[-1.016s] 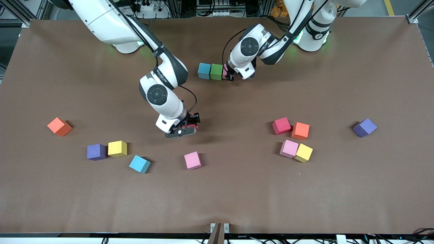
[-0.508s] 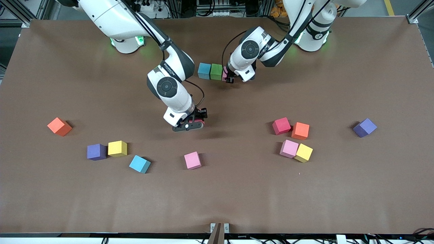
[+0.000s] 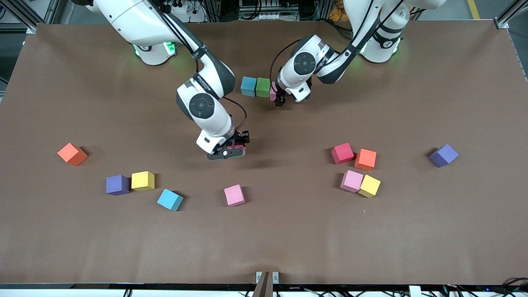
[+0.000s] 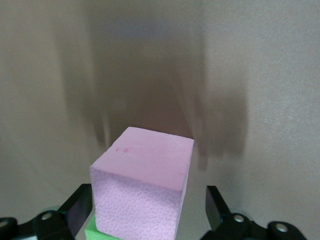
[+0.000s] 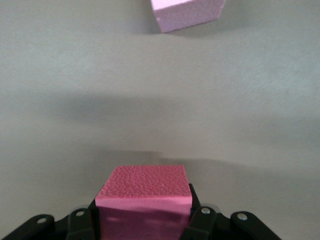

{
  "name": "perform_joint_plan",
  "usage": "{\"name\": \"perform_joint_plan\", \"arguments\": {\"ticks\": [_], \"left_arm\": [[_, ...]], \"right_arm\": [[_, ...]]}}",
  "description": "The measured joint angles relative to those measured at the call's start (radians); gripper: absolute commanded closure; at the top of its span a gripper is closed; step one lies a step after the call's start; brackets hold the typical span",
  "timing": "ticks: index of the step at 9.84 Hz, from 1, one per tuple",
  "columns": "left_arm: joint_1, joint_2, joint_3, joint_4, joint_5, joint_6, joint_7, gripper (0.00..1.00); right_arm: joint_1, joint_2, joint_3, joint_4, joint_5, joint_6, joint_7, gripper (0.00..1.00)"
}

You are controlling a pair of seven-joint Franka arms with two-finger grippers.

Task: Form number 2 with 11 blocks

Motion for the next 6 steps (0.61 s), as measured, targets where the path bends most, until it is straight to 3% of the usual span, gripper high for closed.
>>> {"name": "perform_joint_plan", "arguments": {"ticks": [6], "left_arm": [[0.001, -0.041, 0.001, 0.015, 0.000, -0.085, -0.014, 0.00]], "right_arm": [[-0.031, -0.008, 0.006, -0.023, 0.000, 0.001, -0.043, 0.82]]}}
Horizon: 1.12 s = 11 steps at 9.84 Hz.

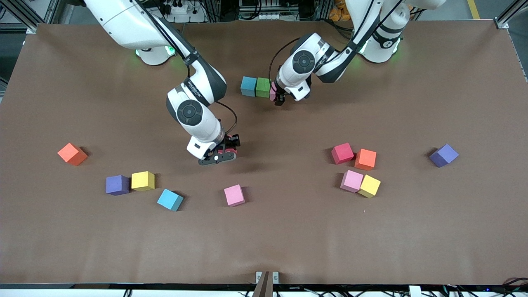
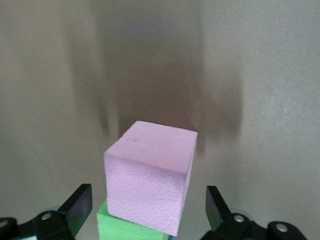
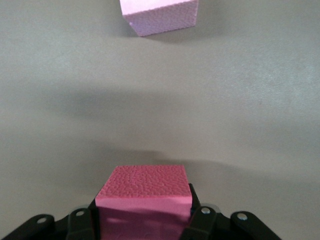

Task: Form number 2 with 11 blocks

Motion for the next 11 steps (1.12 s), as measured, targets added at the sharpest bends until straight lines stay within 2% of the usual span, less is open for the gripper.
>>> {"name": "perform_joint_plan", "arguments": {"ticks": [5, 8, 11], "left_arm": [[0.035, -0.089, 0.006, 0.006, 0.003, -0.054, 0.025, 0.00], [0.183, -0.145, 0.026, 0.031, 0.025, -0.135, 0.269, 0.00], [0.355, -0.141, 0.055, 0.100, 0.173, -0.218, 0.552, 0.00]], "right_arm": [[0.140, -0.004, 0.009, -0.006, 0.000, 0.026, 0.276, 0.83], [0.233, -0.004, 0.007, -0.008, -0.002, 0.048, 0.433, 0.84], [0.357, 0.005, -0.028, -0.004, -0.105, 0.056, 0.648, 0.85]]}}
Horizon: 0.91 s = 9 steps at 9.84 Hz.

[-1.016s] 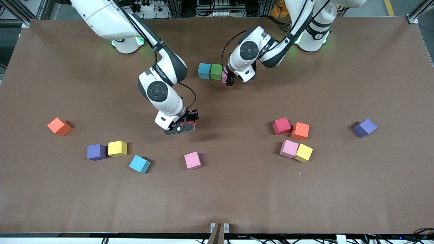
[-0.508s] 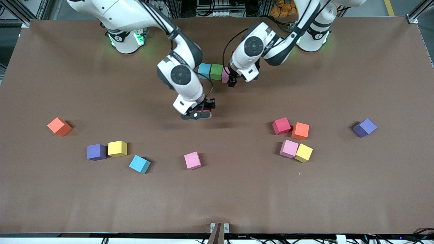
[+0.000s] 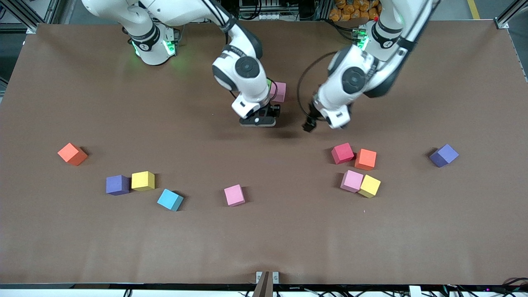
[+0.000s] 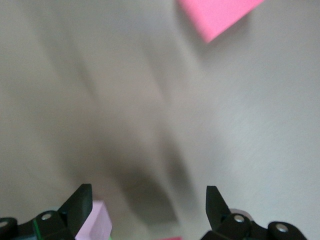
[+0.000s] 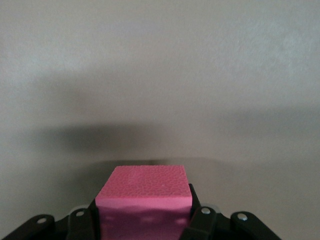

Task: Form number 2 with 11 blocks

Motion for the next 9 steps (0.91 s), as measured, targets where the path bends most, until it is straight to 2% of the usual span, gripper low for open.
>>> {"name": "perform_joint_plan", "arguments": {"ticks": [1, 3, 6, 9], "left_arm": [[0.034, 0.015, 0.005, 0.015, 0.053, -0.003, 0.090, 0.00], [0.054, 0.061, 0.055, 0.061, 0.114, -0.003, 0.221, 0.00], [0.062, 0.112, 0.090, 0.104, 0.153, -0.003, 0.347, 0.00], [0.067, 0.115, 0.127, 0.105, 0.155, -0.005, 0.585, 0.00]], "right_arm": [[0.024, 0.012, -0.003, 0.003, -0.044, 0.004, 0.064, 0.85], [0.059, 0.039, -0.006, 0.006, -0.075, 0.022, 0.135, 0.85], [0.103, 0.065, -0.009, 0.011, -0.080, 0.036, 0.187, 0.85], [0.130, 0.072, -0.012, 0.013, -0.099, 0.036, 0.230, 0.86]]}}
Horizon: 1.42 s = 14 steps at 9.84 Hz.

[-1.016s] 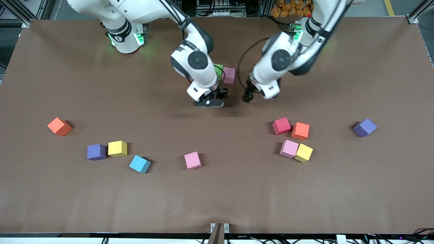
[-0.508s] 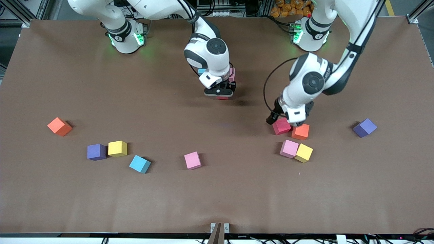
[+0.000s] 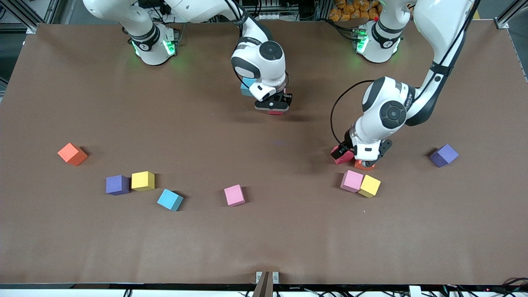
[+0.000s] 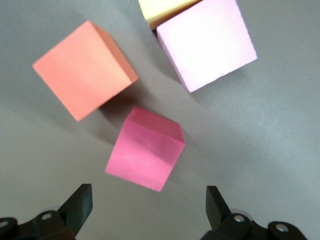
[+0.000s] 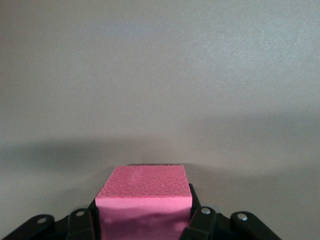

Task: Form number 2 with 11 blocks

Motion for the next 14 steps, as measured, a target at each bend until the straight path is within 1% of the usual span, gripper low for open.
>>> {"name": "perform_joint_plan", "arguments": {"ticks": [2, 3, 5, 10, 14], "left_arm": [[0.000, 0.021, 0.004, 0.000, 0.010, -0.001, 0.040, 0.00], [-0.001, 0.034, 0.003, 0.001, 0.041, -0.001, 0.041, 0.00], [-0.001, 0.058, 0.003, 0.004, 0.078, -0.001, 0.042, 0.00], [-0.002, 0.078, 0.003, 0.013, 0.083, -0.001, 0.042, 0.00], [-0.002, 0.121, 0.003, 0.045, 0.105, -0.001, 0.042, 0.00]], "right_arm": [[0.007, 0.012, -0.001, 0.001, -0.047, 0.000, 0.044, 0.86], [0.007, 0.016, -0.001, 0.003, -0.057, 0.001, 0.056, 0.86], [0.010, 0.017, -0.002, 0.005, -0.061, 0.001, 0.062, 0.86], [0.020, 0.017, -0.002, 0.006, -0.066, -0.001, 0.075, 0.87], [0.030, 0.017, -0.003, 0.006, -0.066, -0.004, 0.077, 0.88]]}}
